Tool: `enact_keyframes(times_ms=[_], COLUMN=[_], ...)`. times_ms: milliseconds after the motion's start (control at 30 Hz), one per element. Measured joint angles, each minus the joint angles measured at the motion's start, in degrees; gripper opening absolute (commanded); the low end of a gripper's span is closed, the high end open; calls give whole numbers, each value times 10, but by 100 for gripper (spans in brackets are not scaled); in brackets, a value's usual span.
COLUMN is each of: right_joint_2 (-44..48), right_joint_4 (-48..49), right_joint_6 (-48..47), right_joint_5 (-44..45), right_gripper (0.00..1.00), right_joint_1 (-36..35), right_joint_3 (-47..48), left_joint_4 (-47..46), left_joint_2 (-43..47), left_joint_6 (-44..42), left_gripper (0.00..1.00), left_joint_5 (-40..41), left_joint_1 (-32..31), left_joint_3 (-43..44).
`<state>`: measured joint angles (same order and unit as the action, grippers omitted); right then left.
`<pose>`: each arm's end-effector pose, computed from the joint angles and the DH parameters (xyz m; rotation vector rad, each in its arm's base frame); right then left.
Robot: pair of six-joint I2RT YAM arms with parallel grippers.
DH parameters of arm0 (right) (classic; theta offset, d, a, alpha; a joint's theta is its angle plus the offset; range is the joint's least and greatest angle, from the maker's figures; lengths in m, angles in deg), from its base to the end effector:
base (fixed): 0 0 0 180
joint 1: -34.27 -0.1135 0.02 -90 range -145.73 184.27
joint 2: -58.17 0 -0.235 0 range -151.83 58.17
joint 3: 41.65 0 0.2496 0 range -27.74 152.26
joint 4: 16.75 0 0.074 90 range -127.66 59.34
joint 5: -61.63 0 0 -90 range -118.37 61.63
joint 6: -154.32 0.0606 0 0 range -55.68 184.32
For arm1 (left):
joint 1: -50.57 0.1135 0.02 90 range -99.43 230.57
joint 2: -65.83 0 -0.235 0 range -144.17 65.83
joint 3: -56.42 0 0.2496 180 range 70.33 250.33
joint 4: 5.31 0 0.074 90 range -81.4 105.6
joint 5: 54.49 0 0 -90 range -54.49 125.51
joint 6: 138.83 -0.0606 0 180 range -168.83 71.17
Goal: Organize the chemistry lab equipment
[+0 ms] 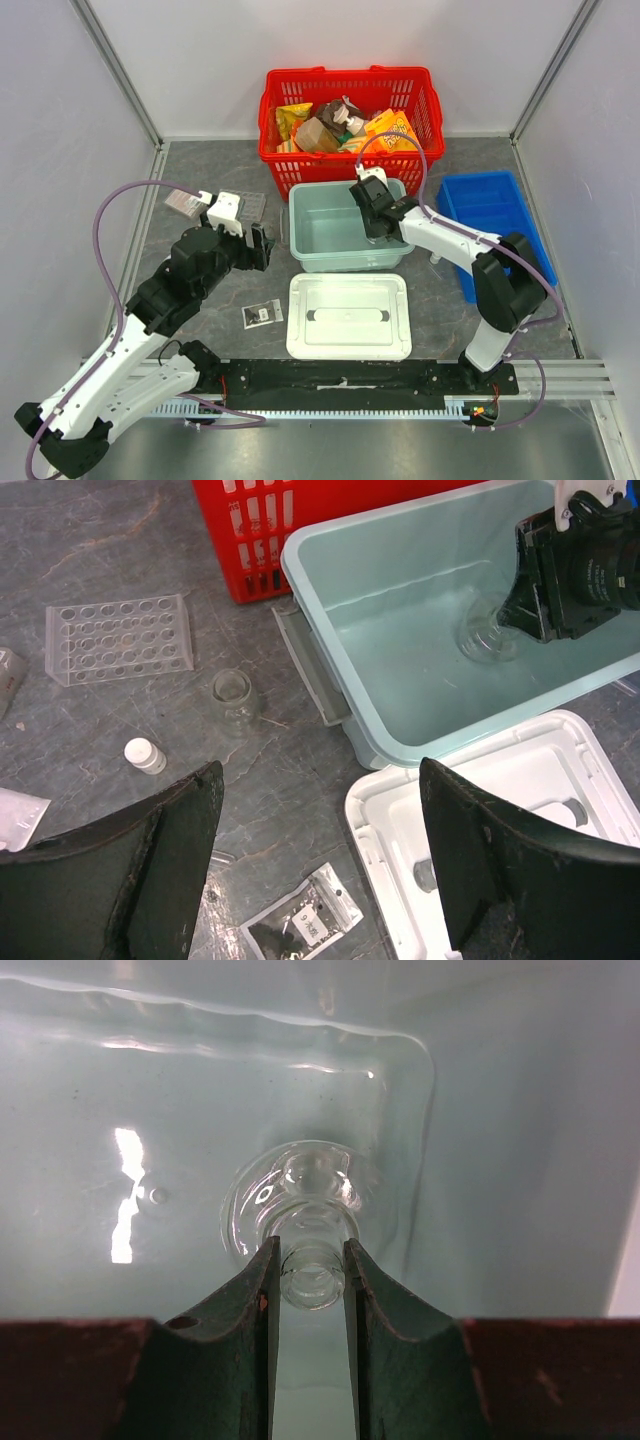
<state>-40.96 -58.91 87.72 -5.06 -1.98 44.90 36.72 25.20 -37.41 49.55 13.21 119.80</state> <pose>0.3172 0.2028 0.1853 -0.1129 2.4167 -0.0504 0.1656 -0.1080 0.3192 0.2653 1.8932 -0.3445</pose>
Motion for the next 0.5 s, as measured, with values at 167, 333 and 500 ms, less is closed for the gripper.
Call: enact_keyframes(times_ms=[167,333,500], right_joint_2=[-3,-3,-1], right_joint_4=[20,32,39], right_joint_6=[2,7,12], right_joint_5=[24,42,36], right_gripper=[22,38,45], right_joint_1=[0,0,0], right_joint_3=[-13,-19,-19], left_joint_4=[0,0,0], left_joint_2=[-5,-10,-10], left_joint_6=[0,0,1], left_gripper=[84,83,83], left_joint_5=[9,15,40], left_joint_1=[0,0,0], left_joint_3=[0,0,-1])
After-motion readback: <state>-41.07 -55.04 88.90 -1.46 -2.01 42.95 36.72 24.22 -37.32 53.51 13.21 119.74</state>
